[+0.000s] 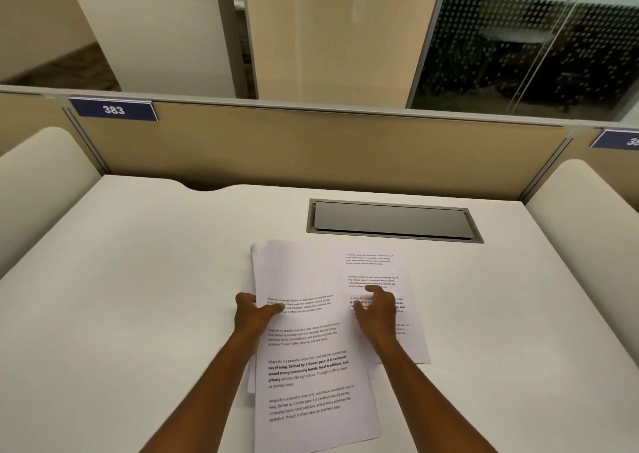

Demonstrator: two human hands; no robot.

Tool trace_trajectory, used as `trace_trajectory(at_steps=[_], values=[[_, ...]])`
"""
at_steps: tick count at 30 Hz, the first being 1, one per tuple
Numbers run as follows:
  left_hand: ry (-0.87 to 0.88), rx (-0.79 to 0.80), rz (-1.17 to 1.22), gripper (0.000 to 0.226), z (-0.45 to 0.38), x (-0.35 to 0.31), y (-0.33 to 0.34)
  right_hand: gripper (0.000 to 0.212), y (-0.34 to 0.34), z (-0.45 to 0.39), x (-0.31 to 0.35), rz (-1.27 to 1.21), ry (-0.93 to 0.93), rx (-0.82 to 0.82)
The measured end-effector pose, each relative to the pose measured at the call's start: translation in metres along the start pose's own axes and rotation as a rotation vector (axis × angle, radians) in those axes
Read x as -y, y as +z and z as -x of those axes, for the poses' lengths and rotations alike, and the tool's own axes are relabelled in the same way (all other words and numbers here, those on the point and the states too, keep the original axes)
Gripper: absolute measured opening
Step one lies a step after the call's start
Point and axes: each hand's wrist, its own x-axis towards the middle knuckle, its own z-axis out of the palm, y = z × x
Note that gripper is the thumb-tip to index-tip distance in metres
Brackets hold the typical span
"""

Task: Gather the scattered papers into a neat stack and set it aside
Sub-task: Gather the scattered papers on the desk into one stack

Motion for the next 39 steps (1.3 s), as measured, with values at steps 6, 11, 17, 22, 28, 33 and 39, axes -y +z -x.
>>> trace_trajectory(at_steps=[6,11,17,22,28,33,39], values=[[0.014,-0.114,-0.177,0.053,-0.002,-0.001,0.021,0.056,-0.043,-0.018,-0.025,0.2,0.188,-0.194],[-0.024,-0.224,-0.399,0.056,-0.002,-0.011,0.036,0.078,-0.059,-0.034,-0.037,0.284,0.199,-0.094],[-0.042,-0.28,-0.393,0.067,-0.003,-0.017,0.047,0.081,-0.056,-0.036,-0.027,0.166,0.196,-0.041],[-0.017,-0.262,-0.266,0.062,-0.004,-0.013,0.041,0.067,-0.043,-0.034,-0.014,0.086,0.144,0.032],[-0.016,-0.232,-0.093,0.058,0.001,-0.003,0.028,0.032,-0.016,-0.029,-0.011,0.089,0.124,0.09],[0.021,-0.181,-0.105,0.066,0.005,-0.001,0.034,0.032,-0.002,-0.014,-0.007,0.118,0.103,0.112],[0.052,-0.184,-0.203,0.061,0.013,-0.001,0.042,0.058,0.004,-0.002,0.006,0.11,0.11,0.14]])
